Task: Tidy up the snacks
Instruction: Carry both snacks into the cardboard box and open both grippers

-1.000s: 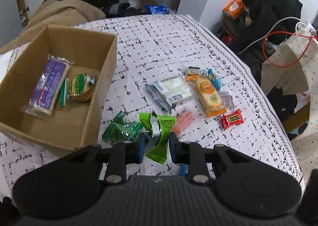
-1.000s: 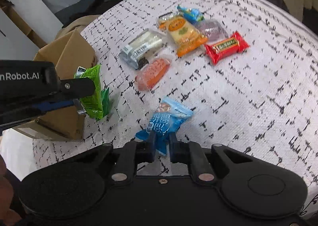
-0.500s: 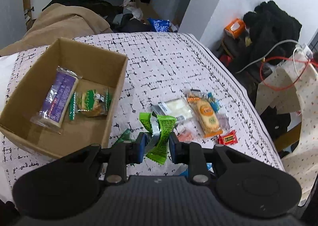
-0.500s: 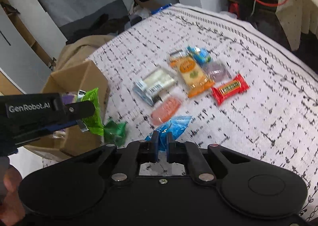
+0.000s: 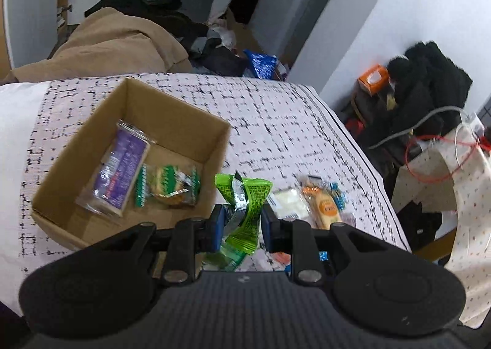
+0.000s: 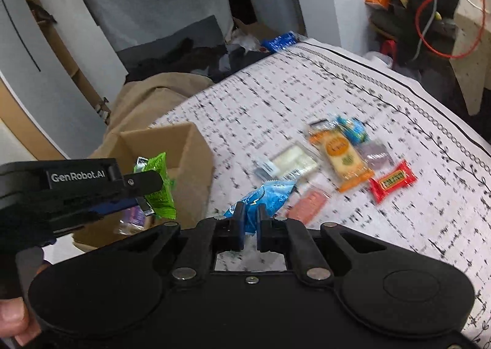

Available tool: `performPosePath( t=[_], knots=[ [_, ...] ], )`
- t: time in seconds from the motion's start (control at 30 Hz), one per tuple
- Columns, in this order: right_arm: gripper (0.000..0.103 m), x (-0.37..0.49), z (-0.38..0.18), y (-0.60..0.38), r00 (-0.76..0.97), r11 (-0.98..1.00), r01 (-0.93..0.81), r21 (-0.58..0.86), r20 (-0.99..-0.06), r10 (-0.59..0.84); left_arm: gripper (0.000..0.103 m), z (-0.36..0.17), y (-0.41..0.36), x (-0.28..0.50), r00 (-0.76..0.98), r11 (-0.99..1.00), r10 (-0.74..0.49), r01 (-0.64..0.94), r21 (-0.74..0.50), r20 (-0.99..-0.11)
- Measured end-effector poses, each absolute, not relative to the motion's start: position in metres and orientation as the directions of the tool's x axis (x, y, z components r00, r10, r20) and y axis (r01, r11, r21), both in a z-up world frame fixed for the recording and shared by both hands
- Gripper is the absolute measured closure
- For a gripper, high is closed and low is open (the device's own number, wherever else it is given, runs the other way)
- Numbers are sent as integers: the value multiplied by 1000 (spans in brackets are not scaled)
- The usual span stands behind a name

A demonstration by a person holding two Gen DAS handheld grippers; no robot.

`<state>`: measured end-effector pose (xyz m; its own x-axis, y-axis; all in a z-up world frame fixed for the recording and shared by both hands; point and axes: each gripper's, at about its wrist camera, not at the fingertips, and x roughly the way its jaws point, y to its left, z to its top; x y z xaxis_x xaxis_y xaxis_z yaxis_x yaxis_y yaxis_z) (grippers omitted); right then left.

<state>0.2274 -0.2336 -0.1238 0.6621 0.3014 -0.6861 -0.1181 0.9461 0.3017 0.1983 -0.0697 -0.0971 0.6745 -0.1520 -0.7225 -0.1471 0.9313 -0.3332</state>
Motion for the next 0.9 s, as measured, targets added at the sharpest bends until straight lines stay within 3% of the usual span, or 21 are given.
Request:
performPosePath(
  t=[0.4,0.9],
  knots=[
    [96,240,-103,-187,670,929,-200,312,-648,362,79,-88,-22,201,695,883,-126,-246,-400,-707],
    [96,254,-111,-131,626,913,-259,314,-665,406,78,-93,37,205,693,812,-91,-364,-456,-715]
  ],
)
